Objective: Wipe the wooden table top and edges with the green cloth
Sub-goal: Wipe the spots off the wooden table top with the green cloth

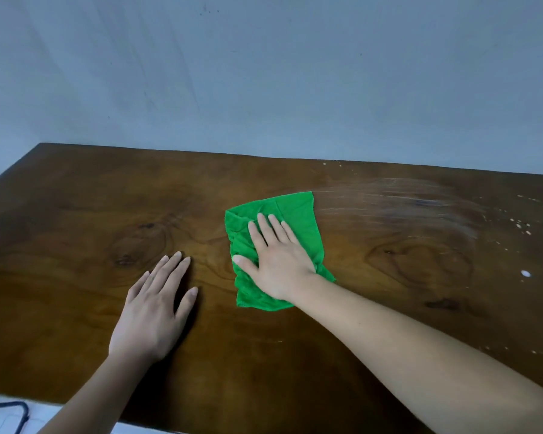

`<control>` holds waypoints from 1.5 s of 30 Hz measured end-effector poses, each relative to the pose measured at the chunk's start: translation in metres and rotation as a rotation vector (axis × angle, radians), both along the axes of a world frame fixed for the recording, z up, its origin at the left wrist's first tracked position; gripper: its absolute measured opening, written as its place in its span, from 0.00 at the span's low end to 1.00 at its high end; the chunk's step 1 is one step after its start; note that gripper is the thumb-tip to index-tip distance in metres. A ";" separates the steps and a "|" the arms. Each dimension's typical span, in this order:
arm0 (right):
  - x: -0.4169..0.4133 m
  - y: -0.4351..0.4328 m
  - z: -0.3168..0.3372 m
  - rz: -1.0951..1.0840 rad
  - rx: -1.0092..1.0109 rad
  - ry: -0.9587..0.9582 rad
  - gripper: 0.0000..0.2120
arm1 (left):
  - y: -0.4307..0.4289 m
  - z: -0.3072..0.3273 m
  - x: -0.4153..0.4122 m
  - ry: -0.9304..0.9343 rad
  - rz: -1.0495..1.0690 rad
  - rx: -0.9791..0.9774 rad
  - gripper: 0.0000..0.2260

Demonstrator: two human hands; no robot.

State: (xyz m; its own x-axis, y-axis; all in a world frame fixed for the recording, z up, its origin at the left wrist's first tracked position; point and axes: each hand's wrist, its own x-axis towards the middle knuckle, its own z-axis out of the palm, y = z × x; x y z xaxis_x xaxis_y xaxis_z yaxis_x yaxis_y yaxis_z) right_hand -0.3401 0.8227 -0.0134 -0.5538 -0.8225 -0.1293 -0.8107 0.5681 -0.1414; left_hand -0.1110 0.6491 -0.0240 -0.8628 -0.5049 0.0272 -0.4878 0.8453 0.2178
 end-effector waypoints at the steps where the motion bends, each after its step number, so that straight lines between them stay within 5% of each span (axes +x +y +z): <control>1: 0.003 -0.007 0.000 0.021 -0.002 -0.004 0.45 | 0.000 0.000 0.000 0.005 -0.001 0.000 0.35; 9: -0.064 -0.064 0.009 0.248 -0.020 -0.029 0.41 | -0.002 0.001 0.000 -0.004 -0.002 -0.009 0.34; 18: -0.210 0.032 0.027 -0.254 -0.019 0.030 0.42 | 0.000 0.001 0.000 -0.010 0.011 0.002 0.35; 24: -0.237 0.130 0.021 -0.555 -0.038 0.043 0.40 | 0.001 0.003 0.000 -0.007 0.001 0.008 0.35; 31: -0.189 0.156 0.012 -0.711 -0.005 0.035 0.41 | 0.006 0.009 -0.001 -0.023 -0.001 0.009 0.33; 37: -0.098 0.121 0.004 -0.508 -0.006 0.061 0.47 | 0.005 0.008 -0.002 -0.021 0.006 0.013 0.33; 45: 0.058 0.058 -0.008 -0.213 -0.066 0.014 0.42 | 0.002 0.003 0.000 -0.006 0.001 -0.005 0.37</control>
